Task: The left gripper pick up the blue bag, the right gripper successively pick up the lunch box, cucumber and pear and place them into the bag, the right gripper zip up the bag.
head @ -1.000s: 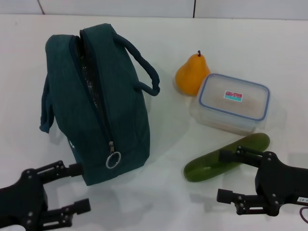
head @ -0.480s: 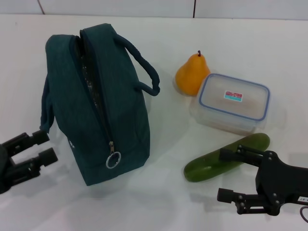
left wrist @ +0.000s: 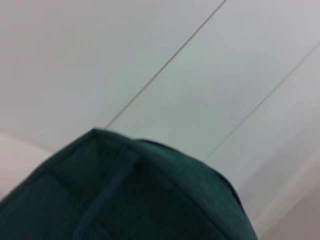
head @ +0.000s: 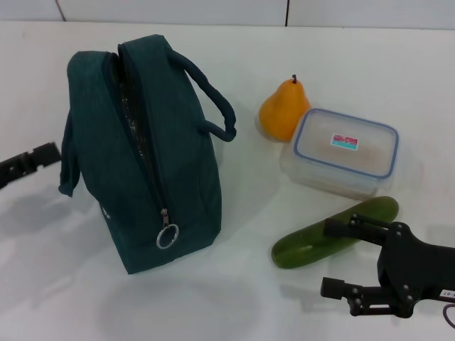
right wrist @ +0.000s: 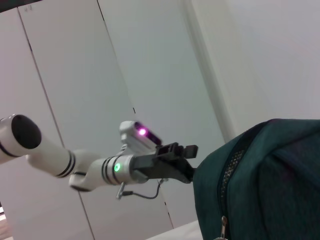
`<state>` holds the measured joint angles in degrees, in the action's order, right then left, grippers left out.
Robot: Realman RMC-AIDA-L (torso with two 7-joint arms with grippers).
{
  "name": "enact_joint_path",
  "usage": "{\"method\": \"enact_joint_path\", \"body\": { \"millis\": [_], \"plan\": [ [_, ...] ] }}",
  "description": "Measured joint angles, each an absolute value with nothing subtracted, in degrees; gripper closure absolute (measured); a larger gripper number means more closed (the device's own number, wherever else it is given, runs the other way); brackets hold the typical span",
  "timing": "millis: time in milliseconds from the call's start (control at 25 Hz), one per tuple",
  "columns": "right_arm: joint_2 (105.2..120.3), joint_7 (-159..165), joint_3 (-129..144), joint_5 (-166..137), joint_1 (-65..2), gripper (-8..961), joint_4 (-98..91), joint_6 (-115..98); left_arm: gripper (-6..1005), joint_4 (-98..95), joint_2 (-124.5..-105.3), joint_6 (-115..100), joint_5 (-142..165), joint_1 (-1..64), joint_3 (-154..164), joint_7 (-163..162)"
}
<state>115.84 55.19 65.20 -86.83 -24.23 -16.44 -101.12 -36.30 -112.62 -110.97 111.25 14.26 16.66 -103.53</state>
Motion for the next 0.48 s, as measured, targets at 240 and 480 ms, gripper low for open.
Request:
{"method": "enact_joint_path", "body": {
  "millis": [240,480],
  "plan": [
    [115.83,55.19,65.22,-86.83,-24.15,117,-16.43,-101.09,202,-38.73,-110.80,-110.19,113.39,19.52,16.91,-116.71],
    [115.84,55.19,65.17,-86.83,-24.05,121,-16.36,-100.93,202,-46.40,-110.04,-109.68,116.65,23.39,19.69,-129.97]
  ]
}}
